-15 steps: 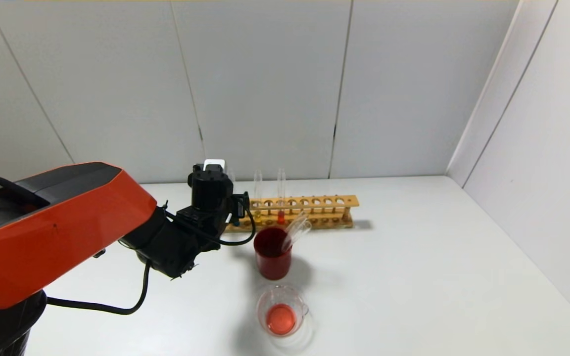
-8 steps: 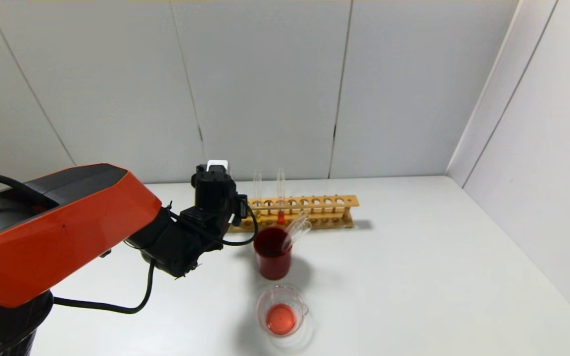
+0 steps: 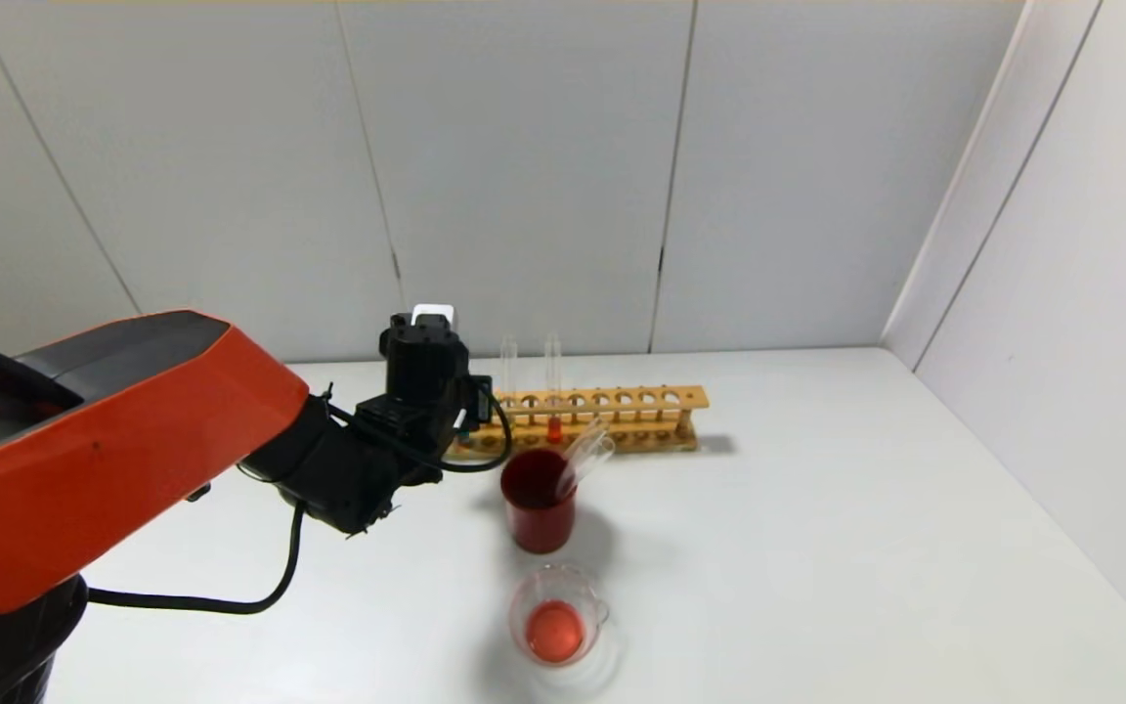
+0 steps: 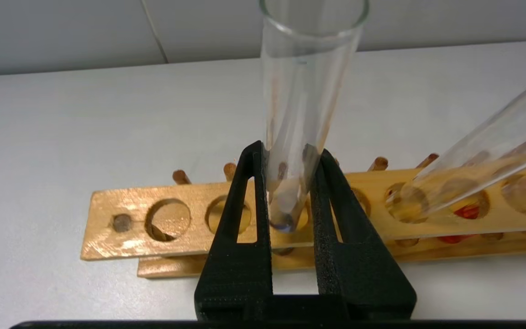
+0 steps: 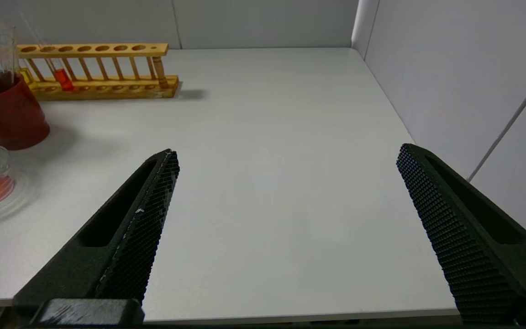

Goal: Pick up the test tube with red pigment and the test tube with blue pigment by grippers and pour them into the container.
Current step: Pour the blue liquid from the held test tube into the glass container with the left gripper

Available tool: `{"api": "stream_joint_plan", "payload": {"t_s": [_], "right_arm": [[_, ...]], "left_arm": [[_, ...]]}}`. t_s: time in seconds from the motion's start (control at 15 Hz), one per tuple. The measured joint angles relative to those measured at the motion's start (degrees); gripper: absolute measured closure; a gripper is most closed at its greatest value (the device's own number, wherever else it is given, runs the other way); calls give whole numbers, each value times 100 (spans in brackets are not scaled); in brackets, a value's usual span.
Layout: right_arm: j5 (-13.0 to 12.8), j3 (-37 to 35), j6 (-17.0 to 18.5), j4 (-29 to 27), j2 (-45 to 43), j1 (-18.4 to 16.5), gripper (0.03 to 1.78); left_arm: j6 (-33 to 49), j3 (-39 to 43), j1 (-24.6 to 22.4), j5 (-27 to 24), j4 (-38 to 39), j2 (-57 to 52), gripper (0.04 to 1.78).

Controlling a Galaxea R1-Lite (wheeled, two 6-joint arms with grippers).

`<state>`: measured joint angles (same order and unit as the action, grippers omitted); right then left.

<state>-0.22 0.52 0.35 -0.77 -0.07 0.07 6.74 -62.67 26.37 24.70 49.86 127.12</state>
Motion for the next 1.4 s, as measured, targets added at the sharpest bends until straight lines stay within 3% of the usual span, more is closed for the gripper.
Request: {"api": "stream_joint_plan", "payload": {"t_s": [0.33, 0.6, 0.87, 1.07, 1.4], "right_arm": [[-2, 0, 0, 0, 0, 0, 7], [0, 0, -2, 0, 0, 2, 7], [-2, 0, 0, 0, 0, 2, 7], [0, 0, 0, 0, 0, 0, 7], [-2, 0, 0, -2, 0, -2, 7]], "left_arm": [[-463, -800, -9, 82, -992, -625, 152], [-634, -1637, -2, 85, -2293, -1381, 152], [-1001, -1822, 34, 107, -2975, -2247, 152], [-1029, -1268, 124, 148, -3432, -2955, 152], [-1296, 661, 441, 603, -3497, -4077, 152]]}}
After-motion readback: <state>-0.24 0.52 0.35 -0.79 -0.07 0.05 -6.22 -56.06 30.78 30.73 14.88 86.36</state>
